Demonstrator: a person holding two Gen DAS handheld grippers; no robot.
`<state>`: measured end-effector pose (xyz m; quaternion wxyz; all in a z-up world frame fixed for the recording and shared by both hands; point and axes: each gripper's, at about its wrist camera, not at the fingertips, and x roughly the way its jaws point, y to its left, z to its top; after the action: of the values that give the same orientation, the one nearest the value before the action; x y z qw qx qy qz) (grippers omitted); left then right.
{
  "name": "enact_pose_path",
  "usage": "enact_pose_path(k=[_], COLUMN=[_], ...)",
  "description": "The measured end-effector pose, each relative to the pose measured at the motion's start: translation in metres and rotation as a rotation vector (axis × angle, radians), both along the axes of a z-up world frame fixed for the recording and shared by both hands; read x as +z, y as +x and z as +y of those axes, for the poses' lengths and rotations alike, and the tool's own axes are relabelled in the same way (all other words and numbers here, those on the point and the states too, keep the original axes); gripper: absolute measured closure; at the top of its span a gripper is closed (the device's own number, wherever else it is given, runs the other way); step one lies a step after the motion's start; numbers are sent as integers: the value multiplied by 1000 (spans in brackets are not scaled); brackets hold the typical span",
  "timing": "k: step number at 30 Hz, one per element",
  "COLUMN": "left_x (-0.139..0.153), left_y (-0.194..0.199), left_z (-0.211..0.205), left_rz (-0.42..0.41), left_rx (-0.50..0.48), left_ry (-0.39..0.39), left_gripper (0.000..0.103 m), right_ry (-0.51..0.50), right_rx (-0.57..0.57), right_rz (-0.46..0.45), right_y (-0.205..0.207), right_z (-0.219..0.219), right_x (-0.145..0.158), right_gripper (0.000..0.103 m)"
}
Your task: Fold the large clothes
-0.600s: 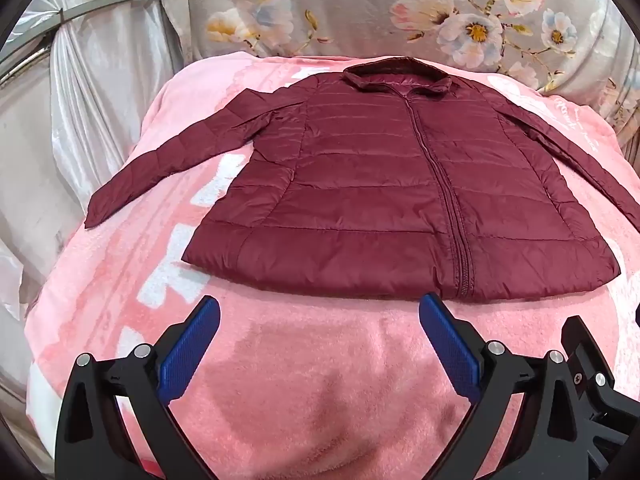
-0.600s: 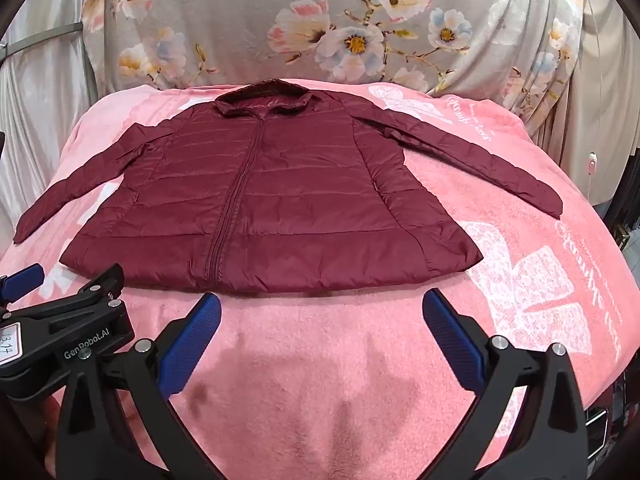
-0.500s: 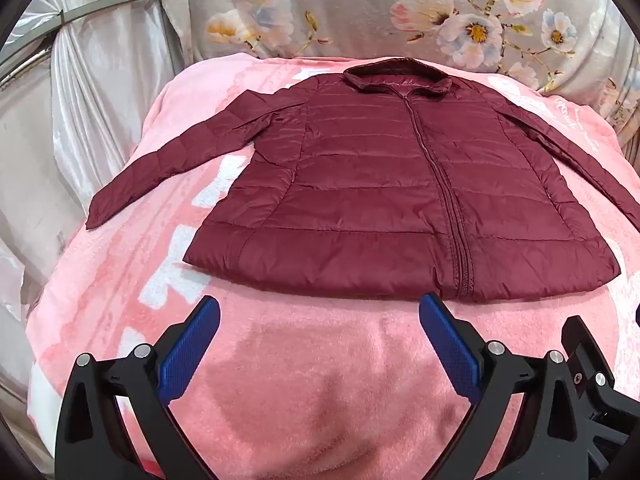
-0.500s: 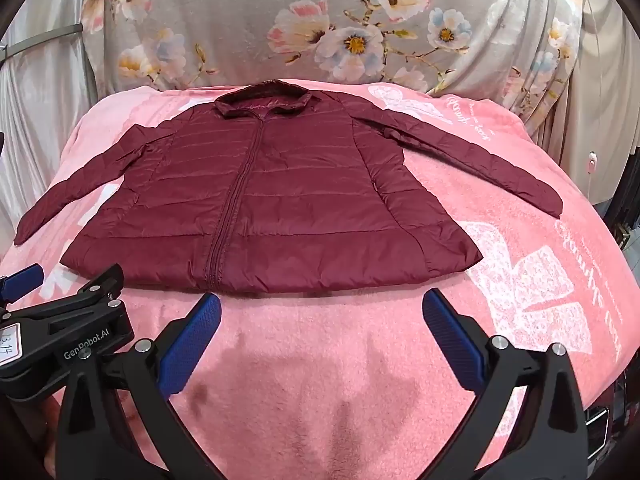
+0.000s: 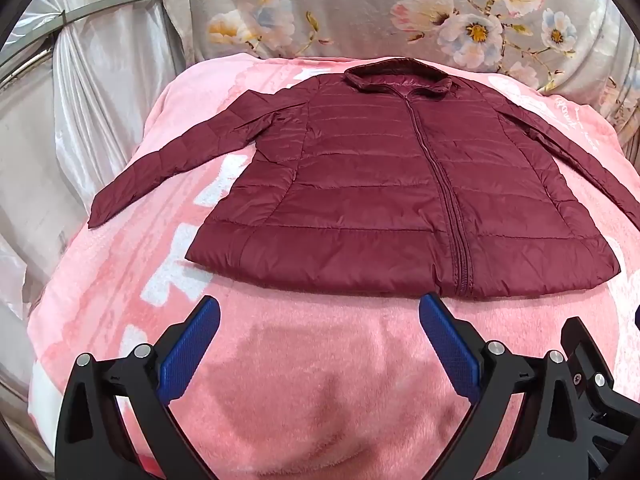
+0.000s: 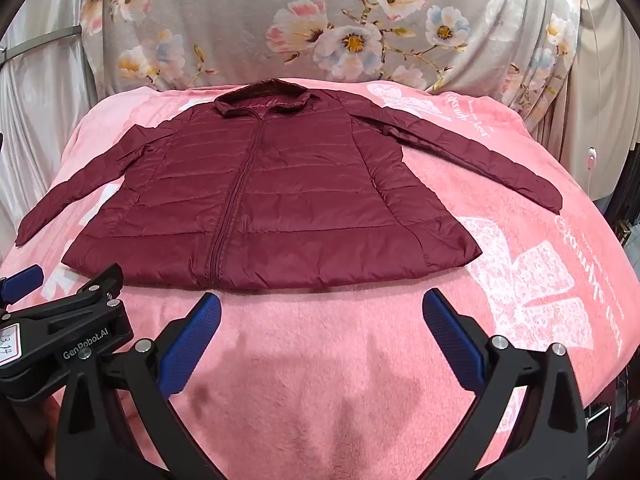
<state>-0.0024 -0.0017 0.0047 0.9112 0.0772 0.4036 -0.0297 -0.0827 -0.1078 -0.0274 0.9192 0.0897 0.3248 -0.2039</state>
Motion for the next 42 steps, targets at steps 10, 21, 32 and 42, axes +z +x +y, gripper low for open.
enact_pose_path(k=[10, 21, 32, 42], left_x=[0, -2, -1, -2], left_y=[1, 0, 0, 0], left_z=[-1, 0, 0, 0], left_rz=[4, 0, 2, 0], left_rx=[2, 0, -1, 0], left_ry=[-3, 2, -2, 0], left_gripper=[6, 6, 6, 6], right_ry=[3, 4, 6, 7], right_rx=[0, 0, 0, 0], right_rz=[-2, -3, -4, -4], right_y=[-2, -2, -3, -3], right_z=[0, 1, 0, 0], right_x=[-1, -1, -4, -5], right_gripper=[5, 5, 5, 5])
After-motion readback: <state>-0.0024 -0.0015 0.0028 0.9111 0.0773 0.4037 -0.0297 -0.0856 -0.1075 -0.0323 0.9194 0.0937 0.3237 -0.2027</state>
